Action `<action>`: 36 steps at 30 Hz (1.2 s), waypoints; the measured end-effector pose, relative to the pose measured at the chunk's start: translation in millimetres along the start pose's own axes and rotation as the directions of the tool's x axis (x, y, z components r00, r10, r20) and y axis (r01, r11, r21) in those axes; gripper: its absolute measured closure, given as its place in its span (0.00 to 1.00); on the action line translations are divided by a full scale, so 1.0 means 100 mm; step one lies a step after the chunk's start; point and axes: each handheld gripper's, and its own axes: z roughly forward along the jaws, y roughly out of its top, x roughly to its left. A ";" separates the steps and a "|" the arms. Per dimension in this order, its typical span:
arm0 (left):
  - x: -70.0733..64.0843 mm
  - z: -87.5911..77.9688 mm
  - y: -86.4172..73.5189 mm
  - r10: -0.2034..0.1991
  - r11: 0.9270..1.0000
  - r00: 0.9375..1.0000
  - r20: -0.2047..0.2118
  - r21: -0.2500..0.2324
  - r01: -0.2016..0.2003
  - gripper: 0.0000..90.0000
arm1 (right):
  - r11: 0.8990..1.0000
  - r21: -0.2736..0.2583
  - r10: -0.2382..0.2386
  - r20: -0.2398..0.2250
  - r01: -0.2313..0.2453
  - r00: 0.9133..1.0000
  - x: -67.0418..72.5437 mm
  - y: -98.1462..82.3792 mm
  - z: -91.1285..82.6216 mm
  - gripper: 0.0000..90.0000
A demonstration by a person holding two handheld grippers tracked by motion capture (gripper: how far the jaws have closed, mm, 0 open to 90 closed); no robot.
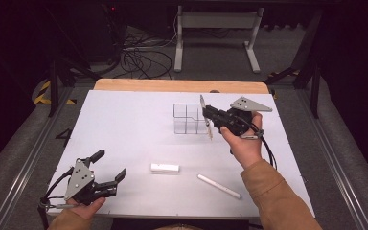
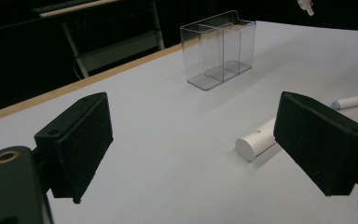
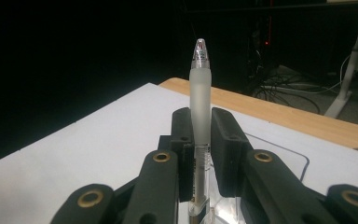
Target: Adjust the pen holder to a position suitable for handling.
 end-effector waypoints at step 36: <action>0.00 -0.01 0.00 0.005 1.000 1.000 -0.001 -0.003 -0.005 0.14 | 0.994 -0.108 -0.019 -0.001 0.019 1.000 0.04 0.25 0.74 0.90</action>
